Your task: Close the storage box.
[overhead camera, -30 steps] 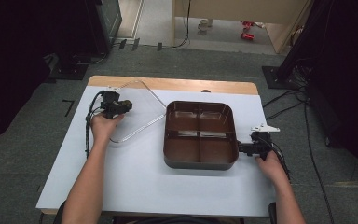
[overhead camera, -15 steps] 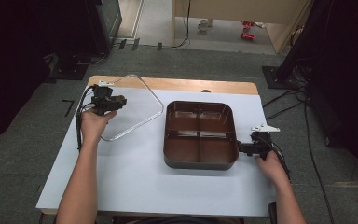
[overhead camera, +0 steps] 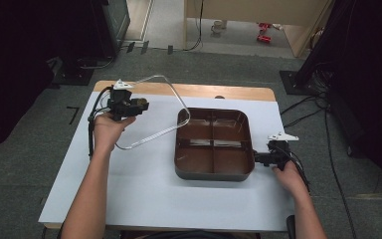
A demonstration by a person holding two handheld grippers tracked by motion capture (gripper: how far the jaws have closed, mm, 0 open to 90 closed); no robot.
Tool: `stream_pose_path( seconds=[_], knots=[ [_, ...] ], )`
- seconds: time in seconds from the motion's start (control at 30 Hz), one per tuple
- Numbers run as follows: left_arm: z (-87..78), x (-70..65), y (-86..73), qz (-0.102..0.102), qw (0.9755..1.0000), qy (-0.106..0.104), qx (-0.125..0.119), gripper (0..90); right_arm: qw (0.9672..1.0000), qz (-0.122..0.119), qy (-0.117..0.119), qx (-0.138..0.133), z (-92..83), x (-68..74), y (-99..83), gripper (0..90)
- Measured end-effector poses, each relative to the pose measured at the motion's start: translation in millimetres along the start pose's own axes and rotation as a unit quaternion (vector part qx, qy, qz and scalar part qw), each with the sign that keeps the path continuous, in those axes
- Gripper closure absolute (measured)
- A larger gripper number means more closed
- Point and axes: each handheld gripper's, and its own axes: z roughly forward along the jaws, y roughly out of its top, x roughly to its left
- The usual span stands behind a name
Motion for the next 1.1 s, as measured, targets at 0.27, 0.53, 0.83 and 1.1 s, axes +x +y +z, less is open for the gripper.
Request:
stream_pose_path(
  seconds=[0.27, 0.53, 0.83, 1.1],
  knots=[
    [10.1, -37.6, 9.6, 0.046, 0.9985, -0.028, 0.006, 59.4, 1.0, -0.001, 0.0, -0.001, 0.1, -0.1, 0.0, 9.2],
    [28.4, -70.4, 9.9, 0.074, 0.9947, -0.07, 0.016, 59.4, 1.0, -0.002, 0.0, -0.001, 0.1, -0.1, 0.0, 9.2],
    [50.4, -91.1, 5.1, 0.088, 0.9907, -0.101, 0.025, 59.4, 1.0, 0.0, 0.0, 0.0, 0.0, 0.0, 0.0, 9.2],
    [61.0, -112.0, 1.0, 0.092, 0.9876, -0.124, 0.026, 59.4, 1.0, 0.0, 0.0, 0.0, 0.0, 0.0, 0.1, 9.2]
  ],
)
